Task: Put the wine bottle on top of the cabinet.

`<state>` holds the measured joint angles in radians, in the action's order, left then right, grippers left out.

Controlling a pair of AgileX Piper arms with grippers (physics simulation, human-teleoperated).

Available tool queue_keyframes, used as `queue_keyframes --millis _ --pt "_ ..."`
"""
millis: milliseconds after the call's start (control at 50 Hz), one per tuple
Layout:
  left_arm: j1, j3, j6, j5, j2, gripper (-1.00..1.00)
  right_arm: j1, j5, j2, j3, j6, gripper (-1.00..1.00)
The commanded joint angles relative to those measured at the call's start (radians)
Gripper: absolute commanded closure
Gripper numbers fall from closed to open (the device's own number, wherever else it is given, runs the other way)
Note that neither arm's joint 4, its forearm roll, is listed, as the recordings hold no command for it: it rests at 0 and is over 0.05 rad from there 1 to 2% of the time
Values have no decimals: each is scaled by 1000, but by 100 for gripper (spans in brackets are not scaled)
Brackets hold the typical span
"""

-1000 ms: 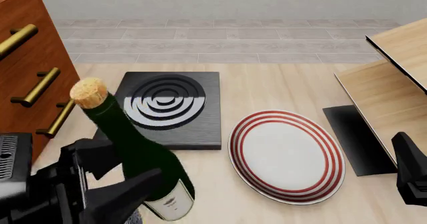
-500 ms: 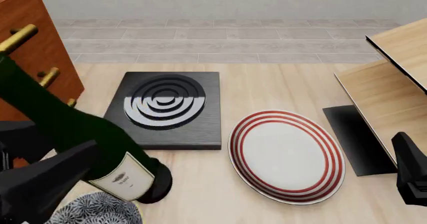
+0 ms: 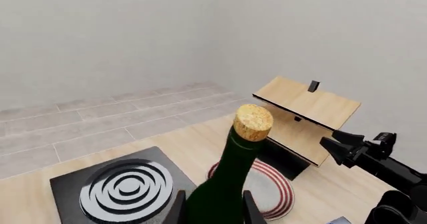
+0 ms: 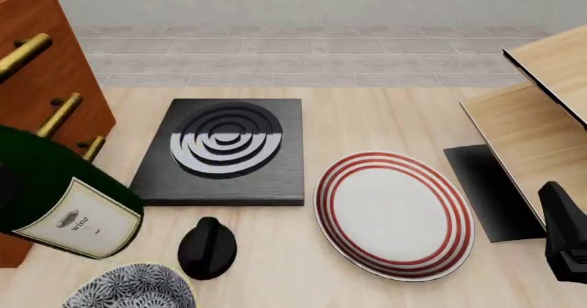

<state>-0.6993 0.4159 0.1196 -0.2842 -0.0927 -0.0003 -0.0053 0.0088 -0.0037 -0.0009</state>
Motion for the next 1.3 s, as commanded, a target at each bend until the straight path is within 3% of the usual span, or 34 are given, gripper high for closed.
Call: queue_keyframes --millis 20,380,600,940,1300 --pt "74 71 -39 -91 51 100 0 0 0 0 0 -100" --pt "204 241 -110 -168 -11 100 0 0 0 0 0 -100" --pt "328 352 -164 -207 -75 100 0 0 0 0 0 -100" --pt "480 437 -218 -232 -183 100 0 0 0 0 0 -100" --pt "634 603 -220 -242 -297 100 0 0 0 0 0 -100"
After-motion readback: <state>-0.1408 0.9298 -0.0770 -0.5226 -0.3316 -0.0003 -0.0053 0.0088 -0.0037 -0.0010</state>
